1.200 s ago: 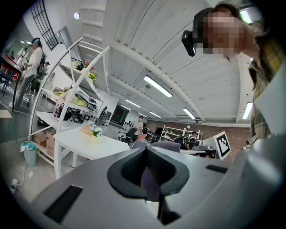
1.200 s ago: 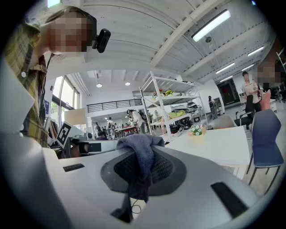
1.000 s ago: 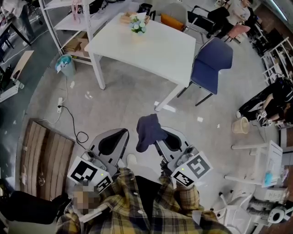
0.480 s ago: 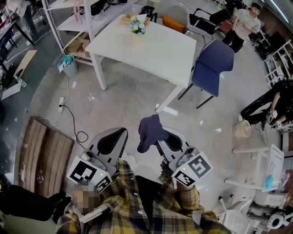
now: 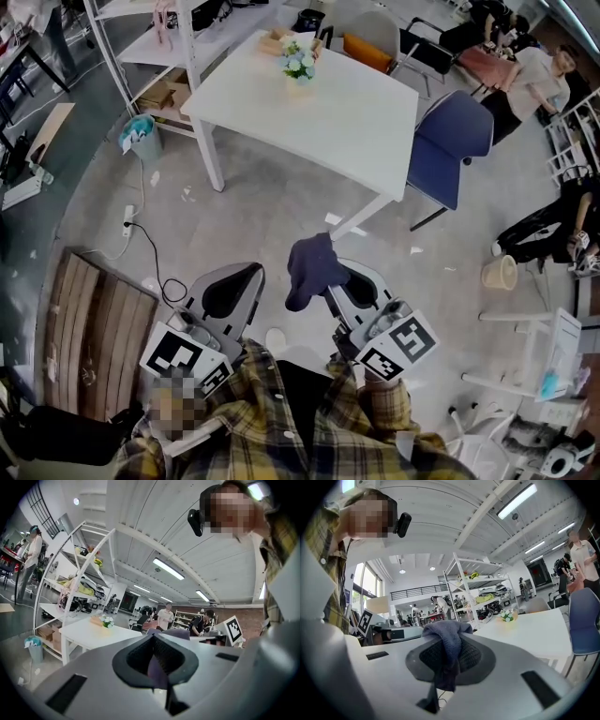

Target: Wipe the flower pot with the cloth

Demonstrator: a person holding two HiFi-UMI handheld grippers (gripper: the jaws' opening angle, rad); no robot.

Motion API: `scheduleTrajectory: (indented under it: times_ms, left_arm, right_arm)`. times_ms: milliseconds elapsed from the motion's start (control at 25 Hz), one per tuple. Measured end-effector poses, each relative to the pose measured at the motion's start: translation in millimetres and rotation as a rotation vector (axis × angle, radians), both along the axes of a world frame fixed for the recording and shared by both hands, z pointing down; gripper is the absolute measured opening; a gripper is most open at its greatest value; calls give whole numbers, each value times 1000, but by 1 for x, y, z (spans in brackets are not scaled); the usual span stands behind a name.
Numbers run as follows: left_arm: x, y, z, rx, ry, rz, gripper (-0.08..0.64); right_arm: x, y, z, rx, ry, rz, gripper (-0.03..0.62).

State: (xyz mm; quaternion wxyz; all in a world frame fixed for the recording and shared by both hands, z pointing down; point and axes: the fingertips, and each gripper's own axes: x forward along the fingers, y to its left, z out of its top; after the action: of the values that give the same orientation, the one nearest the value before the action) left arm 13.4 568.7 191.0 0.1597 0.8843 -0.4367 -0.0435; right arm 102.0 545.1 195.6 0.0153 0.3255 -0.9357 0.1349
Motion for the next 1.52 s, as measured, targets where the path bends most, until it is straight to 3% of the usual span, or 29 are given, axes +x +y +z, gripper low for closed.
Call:
scheduleTrajectory:
  times_ms: [360, 720, 1080, 1520]
  left_arm:
    - [-65, -101, 1, 10, 1, 69, 9]
    - [-113, -161, 10, -5, 7, 121, 8]
    - [-123, -204, 22, -23, 17, 127, 8]
    - [-96, -322, 17, -16, -11, 116, 8]
  right_arm:
    - [-73, -99, -1, 0, 22, 32, 21]
    - [-111, -154, 5, -25, 19, 119, 21]
    - [-110, -196, 16, -51, 35, 161, 21]
    - [-82, -318, 13, -49, 13, 158, 21]
